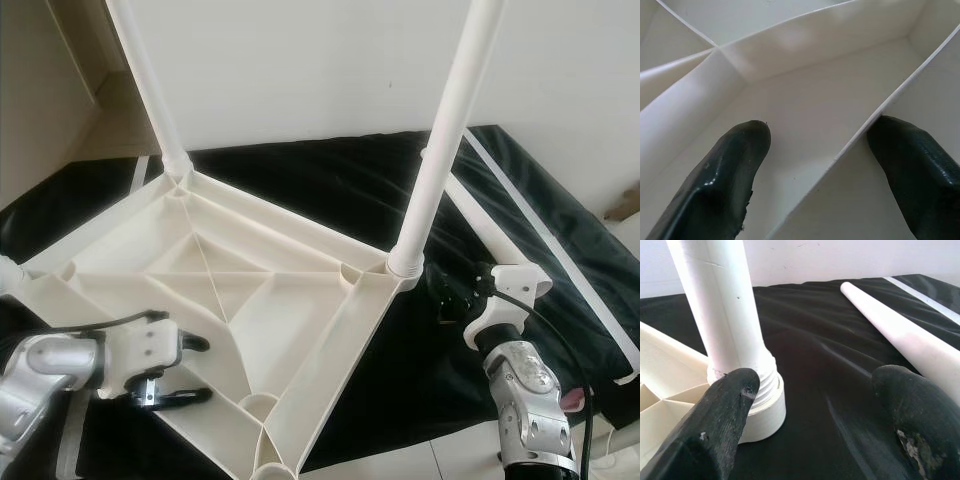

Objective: Building children table

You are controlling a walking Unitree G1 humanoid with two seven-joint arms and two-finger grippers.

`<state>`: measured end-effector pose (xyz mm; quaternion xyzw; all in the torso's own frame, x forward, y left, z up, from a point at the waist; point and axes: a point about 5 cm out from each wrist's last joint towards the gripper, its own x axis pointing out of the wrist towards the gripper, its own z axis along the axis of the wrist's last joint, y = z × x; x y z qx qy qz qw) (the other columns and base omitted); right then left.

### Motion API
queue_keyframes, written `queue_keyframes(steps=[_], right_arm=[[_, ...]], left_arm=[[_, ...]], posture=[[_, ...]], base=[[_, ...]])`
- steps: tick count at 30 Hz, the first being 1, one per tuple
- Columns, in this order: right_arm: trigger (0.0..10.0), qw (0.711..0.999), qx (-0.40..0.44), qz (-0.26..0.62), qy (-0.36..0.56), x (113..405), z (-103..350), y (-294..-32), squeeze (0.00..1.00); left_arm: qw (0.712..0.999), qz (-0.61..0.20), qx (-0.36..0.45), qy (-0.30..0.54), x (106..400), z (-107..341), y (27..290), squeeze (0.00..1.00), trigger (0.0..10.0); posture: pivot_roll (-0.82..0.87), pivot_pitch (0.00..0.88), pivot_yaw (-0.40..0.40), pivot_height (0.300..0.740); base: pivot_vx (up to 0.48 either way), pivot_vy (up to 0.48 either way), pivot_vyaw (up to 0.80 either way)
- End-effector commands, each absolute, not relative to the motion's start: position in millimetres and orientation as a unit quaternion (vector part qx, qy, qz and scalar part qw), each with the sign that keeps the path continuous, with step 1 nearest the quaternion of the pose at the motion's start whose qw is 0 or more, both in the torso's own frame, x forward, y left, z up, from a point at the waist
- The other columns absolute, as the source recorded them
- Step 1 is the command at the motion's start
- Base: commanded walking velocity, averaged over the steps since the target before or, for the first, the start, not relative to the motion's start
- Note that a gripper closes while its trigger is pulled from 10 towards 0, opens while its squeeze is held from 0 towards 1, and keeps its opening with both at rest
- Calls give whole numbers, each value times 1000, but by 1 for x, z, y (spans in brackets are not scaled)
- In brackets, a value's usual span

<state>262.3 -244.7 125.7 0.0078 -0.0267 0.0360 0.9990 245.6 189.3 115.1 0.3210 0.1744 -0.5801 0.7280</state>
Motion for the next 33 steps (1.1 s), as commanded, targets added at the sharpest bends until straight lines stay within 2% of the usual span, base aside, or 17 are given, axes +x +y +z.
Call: queue_keyframes(steps=[1, 3, 5, 9, 16, 22, 24, 26, 28, 30, 32, 33], right_arm=[[10000, 999, 9, 35, -24, 263, 124, -244, 0], [10000, 999, 10, 34, -25, 263, 124, -242, 0], [10000, 999, 10, 34, -25, 263, 124, -242, 0], [10000, 999, 14, 33, -26, 264, 123, -239, 0], [10000, 999, 17, 31, -28, 265, 123, -237, 0], [10000, 999, 29, 23, -36, 269, 125, -231, 0], [10000, 999, 29, 22, -36, 269, 125, -230, 0], [10000, 998, 31, 17, -42, 271, 126, -228, 0], [10000, 998, 31, 16, -42, 271, 126, -228, 0], [10000, 998, 38, 0, -51, 273, 129, -230, 0], [10000, 998, 40, -4, -54, 273, 130, -230, 0], [10000, 998, 40, -4, -54, 273, 130, -230, 0]], left_arm=[[781, -492, 341, 179, 255, 105, 194, 0, 10000], [820, -435, 331, 173, 271, 104, 190, 0, 10000], [820, -435, 331, 173, 271, 104, 190, 0, 10000], [883, -347, 268, 169, 295, 109, 183, 0, 10000], [902, -311, 257, 154, 306, 111, 170, 0, 10000], [912, -308, 243, 123, 312, 114, 136, 0, 10000], [912, -309, 241, 122, 312, 114, 134, 0, 10000], [923, -299, 222, 101, 315, 117, 118, 0, 10000], [923, -299, 221, 101, 315, 117, 117, 0, 10000], [943, -275, 179, 60, 317, 128, 103, 0, 10000], [961, -242, 122, 54, 321, 134, 103, 0, 10000], [961, -242, 122, 54, 321, 134, 103, 0, 10000]], posture=[[-30, 0, -6, 740], [-30, 0, -4, 740], [-30, 0, -4, 740], [-29, 5, -3, 740], [-32, 13, 1, 740], [-38, 22, 5, 740], [-38, 22, 5, 740], [-49, 27, 13, 740], [-49, 27, 13, 740], [-62, 29, 19, 740], [-67, 31, 21, 740], [-67, 31, 21, 740]], base=[[0, 0, 0], [0, 0, 0], [0, 0, 0], [0, 0, 0], [0, 0, 0], [0, 0, 0], [0, 0, 0], [0, 0, 0], [0, 0, 0], [0, 0, 0], [0, 0, 0], [0, 0, 0]])
